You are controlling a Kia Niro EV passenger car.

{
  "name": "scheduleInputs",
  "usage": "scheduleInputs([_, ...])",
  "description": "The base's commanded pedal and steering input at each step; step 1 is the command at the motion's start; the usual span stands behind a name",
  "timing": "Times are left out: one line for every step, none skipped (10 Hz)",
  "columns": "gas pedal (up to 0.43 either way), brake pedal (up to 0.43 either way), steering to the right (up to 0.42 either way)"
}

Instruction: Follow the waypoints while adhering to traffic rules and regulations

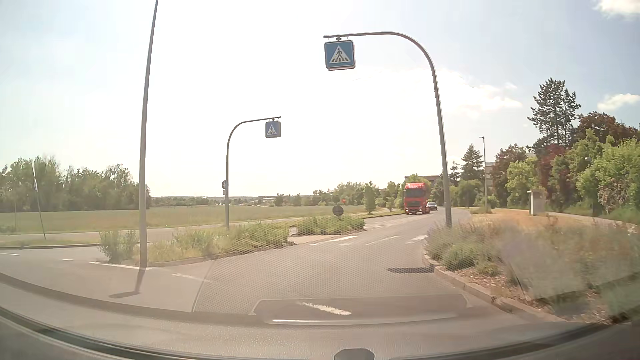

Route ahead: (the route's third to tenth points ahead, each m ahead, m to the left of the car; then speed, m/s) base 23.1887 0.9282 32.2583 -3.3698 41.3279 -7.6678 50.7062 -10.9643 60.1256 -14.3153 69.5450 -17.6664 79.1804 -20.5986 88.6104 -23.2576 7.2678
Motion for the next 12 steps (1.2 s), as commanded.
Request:
scheduleInputs([0.228,0.000,-0.036])
scheduleInputs([0.228,0.000,-0.003])
scheduleInputs([0.228,0.000,0.026])
scheduleInputs([0.228,0.000,0.049])
scheduleInputs([0.228,0.000,0.068])
scheduleInputs([0.228,0.000,0.086])
scheduleInputs([0.228,0.000,0.100])
scheduleInputs([0.228,0.000,0.116])
scheduleInputs([0.228,0.000,0.127])
scheduleInputs([0.240,0.000,0.135])
scheduleInputs([0.240,0.000,0.138])
scheduleInputs([0.260,0.000,0.138])
